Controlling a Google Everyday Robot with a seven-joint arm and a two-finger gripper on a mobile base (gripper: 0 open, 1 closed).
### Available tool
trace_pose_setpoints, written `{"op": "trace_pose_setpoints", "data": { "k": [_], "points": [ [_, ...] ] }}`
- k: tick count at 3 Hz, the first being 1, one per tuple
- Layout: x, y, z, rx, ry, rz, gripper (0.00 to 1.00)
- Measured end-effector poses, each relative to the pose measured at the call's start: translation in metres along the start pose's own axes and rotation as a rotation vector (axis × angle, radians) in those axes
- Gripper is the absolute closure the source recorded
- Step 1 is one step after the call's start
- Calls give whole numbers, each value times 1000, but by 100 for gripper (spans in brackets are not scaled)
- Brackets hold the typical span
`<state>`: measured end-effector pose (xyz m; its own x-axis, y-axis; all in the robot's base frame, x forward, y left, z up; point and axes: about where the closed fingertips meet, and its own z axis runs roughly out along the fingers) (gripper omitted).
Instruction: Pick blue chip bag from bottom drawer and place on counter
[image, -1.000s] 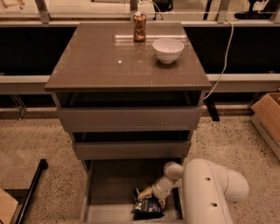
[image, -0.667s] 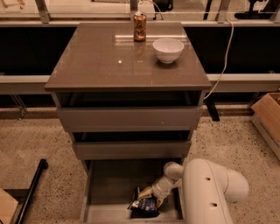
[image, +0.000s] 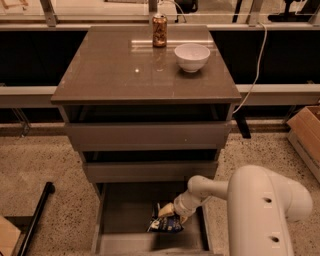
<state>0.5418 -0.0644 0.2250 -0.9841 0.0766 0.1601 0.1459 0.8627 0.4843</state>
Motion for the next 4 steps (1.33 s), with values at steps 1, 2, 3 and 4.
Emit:
{"op": "trace_pose_setpoints", "data": {
  "k": [1,2,3,4],
  "points": [
    [23,37,-87,-9,-79,-116,100],
    [49,53,-149,-3,-113,-177,100],
    [77,79,-237,-23,-158,-263,100],
    [90,111,-327,19,-267,-377,100]
  ]
}}
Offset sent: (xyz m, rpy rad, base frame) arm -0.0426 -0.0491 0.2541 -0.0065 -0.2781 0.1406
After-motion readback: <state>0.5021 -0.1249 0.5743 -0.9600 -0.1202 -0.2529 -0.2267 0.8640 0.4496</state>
